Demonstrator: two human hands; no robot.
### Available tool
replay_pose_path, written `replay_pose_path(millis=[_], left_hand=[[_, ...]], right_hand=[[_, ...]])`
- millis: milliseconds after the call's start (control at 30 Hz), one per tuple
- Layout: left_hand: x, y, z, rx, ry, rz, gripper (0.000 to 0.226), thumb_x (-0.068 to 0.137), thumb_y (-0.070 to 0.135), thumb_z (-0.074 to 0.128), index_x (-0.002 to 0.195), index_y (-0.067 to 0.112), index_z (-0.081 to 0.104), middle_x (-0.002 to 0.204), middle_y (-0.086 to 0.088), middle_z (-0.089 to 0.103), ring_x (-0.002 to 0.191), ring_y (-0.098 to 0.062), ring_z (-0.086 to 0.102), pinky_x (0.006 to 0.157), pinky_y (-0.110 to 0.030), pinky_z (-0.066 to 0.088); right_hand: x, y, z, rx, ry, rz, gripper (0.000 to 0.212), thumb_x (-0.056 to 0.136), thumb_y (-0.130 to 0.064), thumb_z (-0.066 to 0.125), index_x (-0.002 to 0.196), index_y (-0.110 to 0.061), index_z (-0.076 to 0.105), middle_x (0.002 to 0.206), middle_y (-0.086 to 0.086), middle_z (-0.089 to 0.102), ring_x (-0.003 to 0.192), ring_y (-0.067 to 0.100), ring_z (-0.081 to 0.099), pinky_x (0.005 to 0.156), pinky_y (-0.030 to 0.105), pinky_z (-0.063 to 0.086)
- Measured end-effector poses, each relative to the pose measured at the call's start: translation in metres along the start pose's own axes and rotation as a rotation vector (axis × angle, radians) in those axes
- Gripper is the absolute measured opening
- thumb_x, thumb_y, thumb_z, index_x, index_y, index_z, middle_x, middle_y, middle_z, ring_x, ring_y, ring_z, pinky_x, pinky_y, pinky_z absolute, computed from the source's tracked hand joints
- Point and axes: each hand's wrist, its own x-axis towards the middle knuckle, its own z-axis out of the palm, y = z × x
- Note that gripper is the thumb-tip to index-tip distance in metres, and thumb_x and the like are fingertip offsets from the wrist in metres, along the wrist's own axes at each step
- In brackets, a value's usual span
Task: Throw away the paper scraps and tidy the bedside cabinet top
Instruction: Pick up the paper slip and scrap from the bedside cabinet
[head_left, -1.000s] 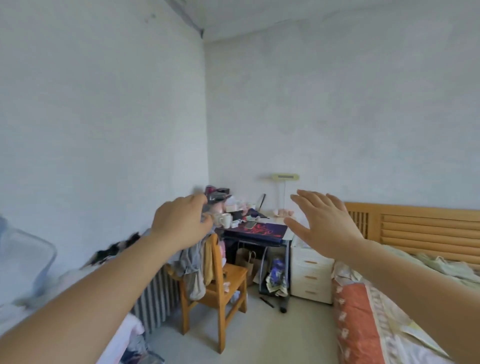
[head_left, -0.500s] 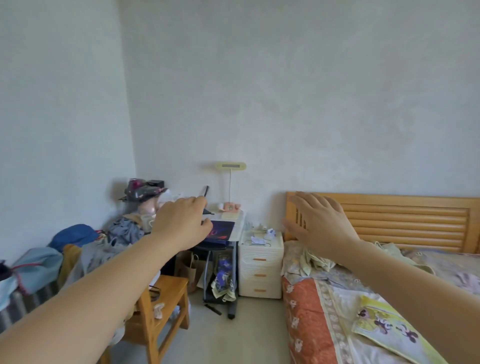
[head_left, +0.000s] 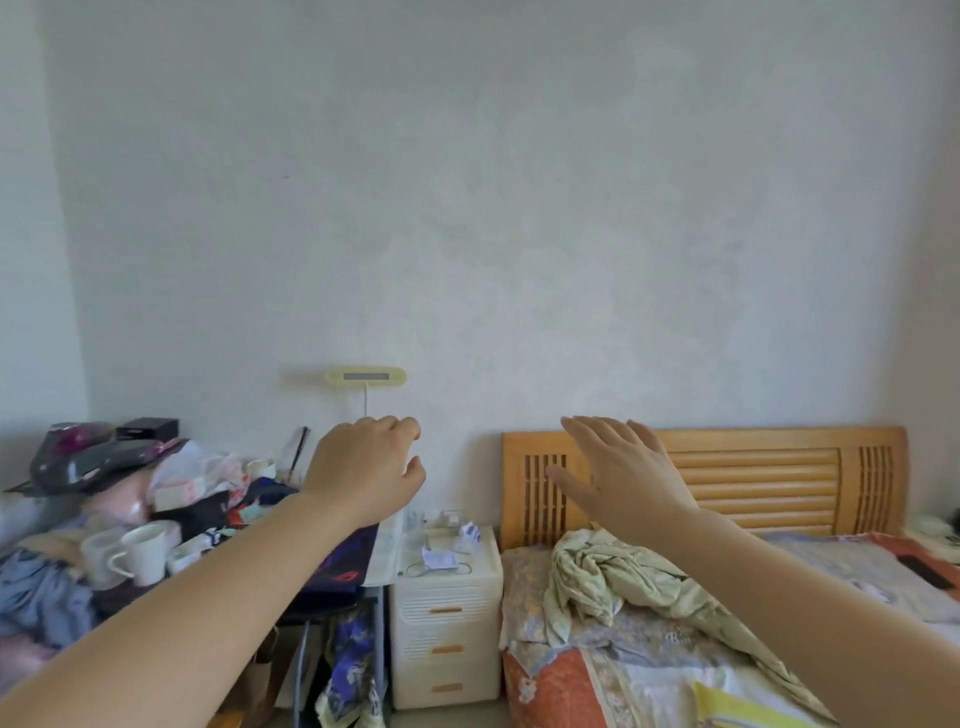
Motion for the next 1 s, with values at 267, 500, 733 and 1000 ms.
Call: replay_pose_path(millis=[267, 500, 733, 1000], left_hand=[[0.099, -0.004, 0.104, -0.056, -0.06, 0.012, 0.038, 0.092, 0.038, 0.04, 0.126, 0.023, 0.05, 0.125, 0.008, 0.06, 0.108, -0.018, 0.057, 0.075, -0.031, 0.038], [0.197, -0.007, 0.18, -0.007, -0.092, -0.015, 0.039, 0.092, 0.038, 0.039, 0.127, 0.023, 0.048, 0.125, 0.007, 0.059, 0.109, -0.018, 0.055, 0.08, -0.032, 0.04], [0.273, -0.022, 0.248, 0.001, -0.103, -0.075, 0.04, 0.092, 0.037, 0.04, 0.128, 0.021, 0.049, 0.124, 0.004, 0.06, 0.108, -0.02, 0.056, 0.079, -0.033, 0.04], [0.323, -0.055, 0.337, -0.002, -0.158, -0.105, 0.04, 0.092, 0.037, 0.04, 0.127, 0.021, 0.05, 0.122, 0.004, 0.061, 0.106, -0.02, 0.056, 0.083, -0.034, 0.042]], right_hand=[[0.087, 0.057, 0.073, 0.012, -0.032, 0.025, 0.066, 0.093, -0.058, 0.032, 0.147, -0.023, 0.021, 0.154, -0.006, 0.028, 0.141, 0.015, 0.022, 0.113, 0.036, 0.02], [0.184, 0.124, 0.138, 0.013, -0.06, -0.017, 0.066, 0.093, -0.059, 0.03, 0.147, -0.024, 0.02, 0.155, -0.005, 0.026, 0.141, 0.015, 0.022, 0.114, 0.037, 0.021], [0.274, 0.163, 0.201, 0.062, -0.089, -0.049, 0.061, 0.094, -0.055, 0.033, 0.146, -0.024, 0.026, 0.151, -0.006, 0.033, 0.137, 0.017, 0.03, 0.11, 0.038, 0.026], [0.35, 0.166, 0.284, 0.079, -0.179, -0.097, 0.057, 0.095, -0.052, 0.033, 0.143, -0.023, 0.031, 0.149, -0.003, 0.037, 0.134, 0.019, 0.035, 0.107, 0.038, 0.03]])
